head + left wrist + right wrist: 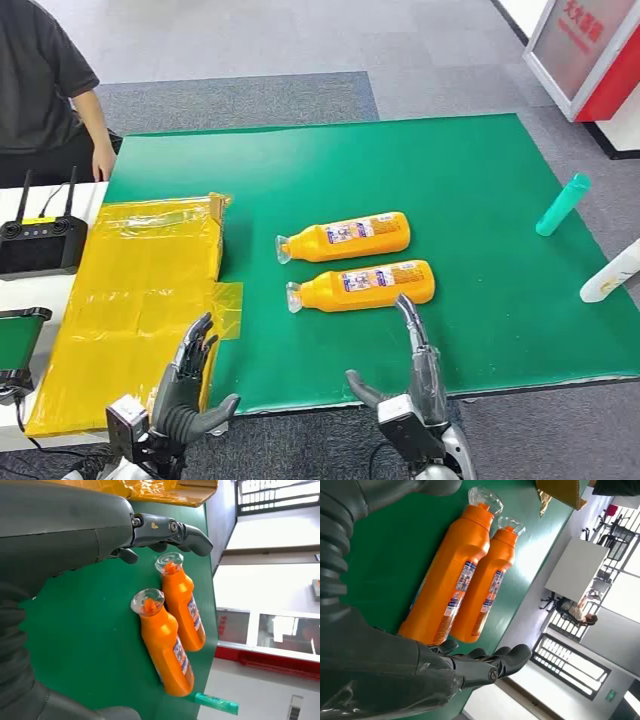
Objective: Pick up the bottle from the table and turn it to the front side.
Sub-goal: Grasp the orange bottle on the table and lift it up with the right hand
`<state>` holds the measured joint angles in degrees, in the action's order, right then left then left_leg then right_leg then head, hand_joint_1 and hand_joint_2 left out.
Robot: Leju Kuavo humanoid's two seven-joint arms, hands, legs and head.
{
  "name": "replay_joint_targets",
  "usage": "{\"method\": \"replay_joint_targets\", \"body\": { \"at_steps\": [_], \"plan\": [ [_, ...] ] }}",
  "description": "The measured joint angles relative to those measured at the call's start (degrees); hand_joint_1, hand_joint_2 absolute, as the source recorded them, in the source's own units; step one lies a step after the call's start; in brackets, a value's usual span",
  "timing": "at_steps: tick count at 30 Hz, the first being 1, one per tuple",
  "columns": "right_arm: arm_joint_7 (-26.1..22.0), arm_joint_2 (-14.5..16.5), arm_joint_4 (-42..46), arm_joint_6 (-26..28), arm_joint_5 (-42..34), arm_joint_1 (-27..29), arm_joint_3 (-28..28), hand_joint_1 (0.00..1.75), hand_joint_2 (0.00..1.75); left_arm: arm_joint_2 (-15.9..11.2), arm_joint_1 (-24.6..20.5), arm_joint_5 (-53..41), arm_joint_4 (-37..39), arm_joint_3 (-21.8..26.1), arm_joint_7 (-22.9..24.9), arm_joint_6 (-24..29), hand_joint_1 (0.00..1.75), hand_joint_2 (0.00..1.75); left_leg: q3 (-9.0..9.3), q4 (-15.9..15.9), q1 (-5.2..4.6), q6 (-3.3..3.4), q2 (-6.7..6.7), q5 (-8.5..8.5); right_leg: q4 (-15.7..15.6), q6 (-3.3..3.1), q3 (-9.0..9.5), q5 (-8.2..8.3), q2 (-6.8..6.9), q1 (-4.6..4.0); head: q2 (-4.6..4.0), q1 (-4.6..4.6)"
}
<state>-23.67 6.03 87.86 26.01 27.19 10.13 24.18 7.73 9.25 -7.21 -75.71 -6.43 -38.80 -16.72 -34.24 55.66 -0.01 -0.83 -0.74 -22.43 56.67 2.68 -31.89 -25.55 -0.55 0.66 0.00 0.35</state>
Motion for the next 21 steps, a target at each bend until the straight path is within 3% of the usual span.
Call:
{"method": "replay_joint_targets", "body": {
  "at_steps": [15, 21],
  "plan": [
    [0.6, 0.0, 0.4, -1.2, 0.8, -0.1, -0.5, 0.00, 1.75, 0.1, -0.3, 0.1, 0.0, 0.4, 0.0, -0.8, 0.00, 1.75, 0.00, 0.0, 0.00, 0.00, 0.00, 0.00, 0.0, 0.00, 0.00, 0.00, 0.00, 0.00, 0.00, 0.00],
    [4.4, -1.6, 1.9, -3.3, 6.9, -0.7, -0.8, 0.00, 1.75, 0.1, -0.6, -1.6, 0.2, 0.6, 0.0, 0.6, 0.00, 1.75, 0.00, 0.0, 0.00, 0.00, 0.00, 0.00, 0.0, 0.00, 0.01, 0.01, 0.00, 0.00, 0.00, -0.01]
  ]
}}
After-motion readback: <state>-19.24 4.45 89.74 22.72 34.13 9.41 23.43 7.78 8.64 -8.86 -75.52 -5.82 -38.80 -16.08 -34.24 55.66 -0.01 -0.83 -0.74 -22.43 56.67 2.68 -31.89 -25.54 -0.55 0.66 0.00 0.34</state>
